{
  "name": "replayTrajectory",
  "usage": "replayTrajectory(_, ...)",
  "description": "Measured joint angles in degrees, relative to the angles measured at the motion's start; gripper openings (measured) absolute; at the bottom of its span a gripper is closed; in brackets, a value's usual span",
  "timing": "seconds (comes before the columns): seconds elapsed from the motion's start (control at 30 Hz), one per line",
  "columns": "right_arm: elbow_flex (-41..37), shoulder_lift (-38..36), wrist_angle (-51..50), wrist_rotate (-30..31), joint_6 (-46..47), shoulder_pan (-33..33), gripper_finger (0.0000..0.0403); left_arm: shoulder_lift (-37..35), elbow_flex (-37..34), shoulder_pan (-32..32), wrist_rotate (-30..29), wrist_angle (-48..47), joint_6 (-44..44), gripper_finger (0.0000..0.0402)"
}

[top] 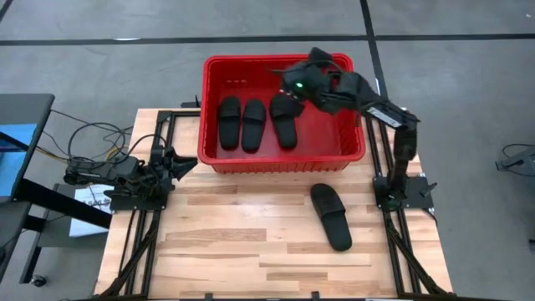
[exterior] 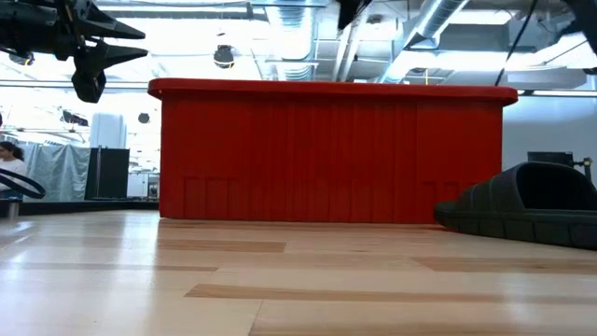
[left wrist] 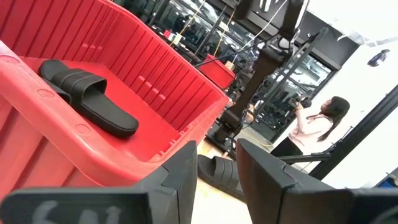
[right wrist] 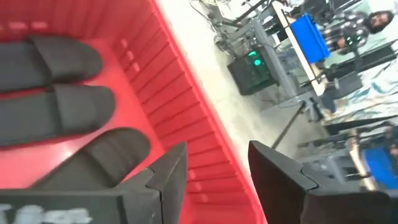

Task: Pick and place slides into bin
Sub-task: Put the black slipper into the red bin

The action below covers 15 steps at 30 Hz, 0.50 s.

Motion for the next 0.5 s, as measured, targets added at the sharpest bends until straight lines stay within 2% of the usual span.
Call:
replayTrajectory(0.33, 0.0, -4.7, -21.6, -0.7, 12.3, 8.8, 0.0165, 0.0, 0.0, 0.0, 0.0, 0.0, -0.1, 0.0103)
replayTrajectory(0.4, -0.7, -4.7, -21.3, -1.7, 14.3, 11.0, 0.0168, 0.0, 0.0, 0.0, 0.0, 0.0, -0.1, 0.0103)
replayTrajectory(0.5, -0.9, -5.3, -21.5, -7.3, 17.0, 14.0, 0.0174, 0.0, 0.0, 0.0, -0.1, 0.0, -0.2, 0.0103)
